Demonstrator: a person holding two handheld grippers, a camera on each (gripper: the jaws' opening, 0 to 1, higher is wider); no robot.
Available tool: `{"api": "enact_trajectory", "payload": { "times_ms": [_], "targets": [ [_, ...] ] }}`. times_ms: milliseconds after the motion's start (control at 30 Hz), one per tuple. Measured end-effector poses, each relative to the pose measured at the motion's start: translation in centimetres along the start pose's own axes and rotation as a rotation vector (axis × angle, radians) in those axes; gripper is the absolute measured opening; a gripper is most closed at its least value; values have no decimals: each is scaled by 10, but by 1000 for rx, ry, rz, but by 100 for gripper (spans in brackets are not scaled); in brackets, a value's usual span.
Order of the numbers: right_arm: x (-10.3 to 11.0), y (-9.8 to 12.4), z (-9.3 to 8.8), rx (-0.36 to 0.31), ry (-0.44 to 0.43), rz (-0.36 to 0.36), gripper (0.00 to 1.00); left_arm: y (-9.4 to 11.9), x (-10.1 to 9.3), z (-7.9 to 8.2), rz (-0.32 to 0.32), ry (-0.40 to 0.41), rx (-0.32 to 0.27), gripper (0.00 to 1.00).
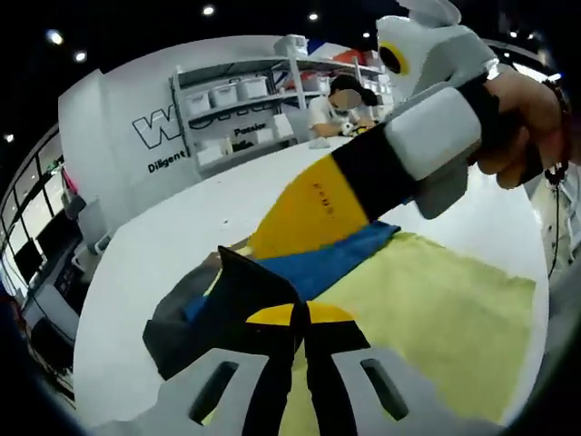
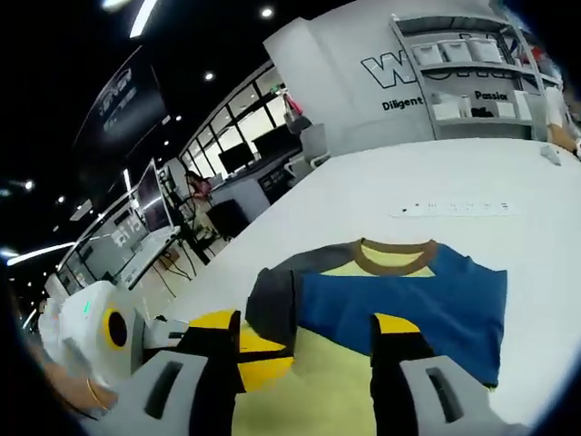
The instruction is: Fold the garment on the visible template until the final outline fits inside the template.
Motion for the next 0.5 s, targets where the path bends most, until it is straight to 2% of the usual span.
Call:
{"api": "enact_trajectory", "payload": {
  "times_ms": [133,200,433,467,500],
  "targets": [
    [5,-18,-10,41,8,19,49,5,-3,1,-6,-15,-5,2],
    [5,-24,-16,63,15,20,43,7,-4,2,-6,-22,-9,2],
    [6,-33,-18,82,55,35,5,16,-1,4,-3,-69,-17,2],
    [7,-33,-16,83,50,41,0,17,0,4,2,-73,-18,2],
    [9,-34,-15,80,52,47,0,18,2,6,13,-78,-22,2]
  ]
}}
Point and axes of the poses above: the point that each gripper's makers call its tool centre point, and the gripper's own axes: y roughly backward along the fingers, x roughly to its left, z roughly out of its top, the point moved 2 cm from there along y, roughly backward along the fingers, and after that the axes turned 2 degrees about z, right-handed, at the moved point
